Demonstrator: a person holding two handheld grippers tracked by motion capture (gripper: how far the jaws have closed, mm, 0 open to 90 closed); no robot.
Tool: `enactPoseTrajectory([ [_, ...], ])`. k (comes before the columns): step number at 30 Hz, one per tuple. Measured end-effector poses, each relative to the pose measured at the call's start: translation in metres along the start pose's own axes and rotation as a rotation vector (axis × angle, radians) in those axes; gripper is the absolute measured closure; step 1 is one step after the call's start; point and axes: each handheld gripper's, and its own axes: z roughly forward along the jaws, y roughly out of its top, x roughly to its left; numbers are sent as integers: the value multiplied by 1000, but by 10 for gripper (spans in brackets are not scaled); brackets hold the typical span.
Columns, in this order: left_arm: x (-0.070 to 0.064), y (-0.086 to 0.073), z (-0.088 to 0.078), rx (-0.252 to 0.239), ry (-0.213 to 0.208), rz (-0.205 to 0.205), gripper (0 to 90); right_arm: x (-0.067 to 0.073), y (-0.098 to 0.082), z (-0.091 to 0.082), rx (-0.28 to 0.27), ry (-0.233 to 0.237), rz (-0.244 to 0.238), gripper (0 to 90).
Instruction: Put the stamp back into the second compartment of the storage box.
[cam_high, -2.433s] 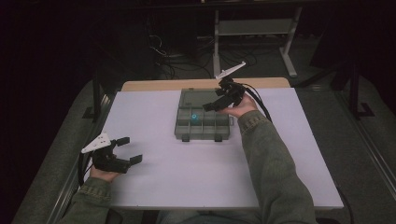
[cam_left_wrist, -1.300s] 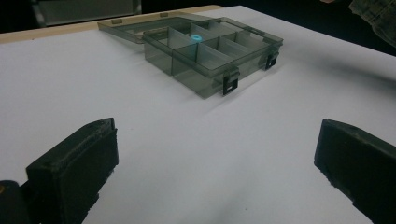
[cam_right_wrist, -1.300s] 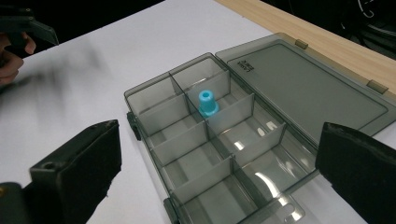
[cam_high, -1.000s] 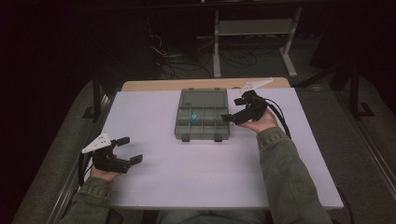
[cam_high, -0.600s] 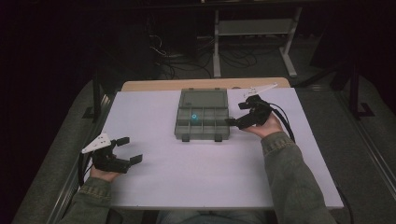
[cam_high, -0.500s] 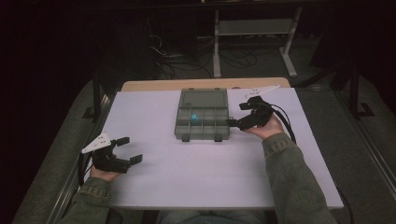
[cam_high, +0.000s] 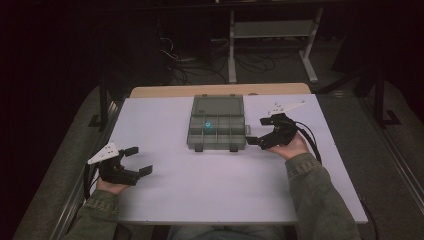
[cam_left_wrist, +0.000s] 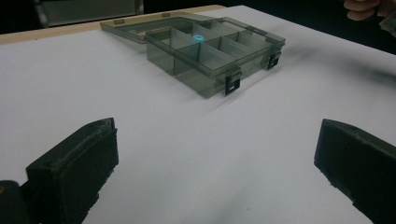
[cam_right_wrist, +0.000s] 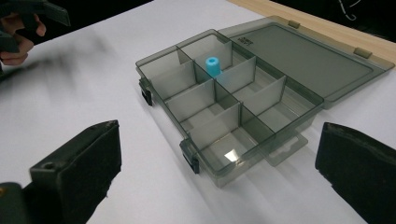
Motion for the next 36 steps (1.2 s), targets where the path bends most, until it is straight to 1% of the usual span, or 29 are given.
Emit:
enactPoseTrajectory([
  [1,0,0,0,-1,0,-1,0,1,-1,-2,-7,-4,-3,0],
  [3,0,0,0,-3,0,-4,0,3,-3,-4,-15,6,6,0],
  [4,0,0,0,-2,1,-3,0,4,-4,-5,-21,5,1,0],
  [7,0,0,0,-3,0,-3,0,7,-7,-9,-40,10,8,0],
  [11,0,0,0,-7,0,-5,0,10,-12,-12,-52,12,3,0],
  [13,0,0,0,-9,0,-6,0,10,-15,-13,-57,-3,3,0],
  [14,0,0,0,-10,0,-6,0,10,-18,-14,-61,3,14,0],
  [16,0,0,0,-12,1,-3,0,9,-23,-15,-66,-8,21,0],
  [20,0,1,0,-11,1,1,0,10,-31,-19,-66,-12,33,0],
  [26,-1,1,-1,-13,1,-3,0,13,-39,-27,-81,-30,31,0],
  [29,-1,1,0,-14,0,0,0,15,-42,-32,-92,-47,39,0],
  [30,-1,1,0,-14,0,0,0,14,-43,-34,-97,-49,35,0],
  [32,-1,1,0,-15,-1,-1,0,15,-45,-38,-107,-54,46,0],
  [33,-1,1,0,-14,0,-1,0,15,-46,-39,-114,-56,41,0],
  [35,0,1,-1,-1,1,15,0,15,-49,-40,-110,-64,44,0],
  [36,0,1,-1,-5,0,13,0,15,-51,-41,-110,-66,43,0],
])
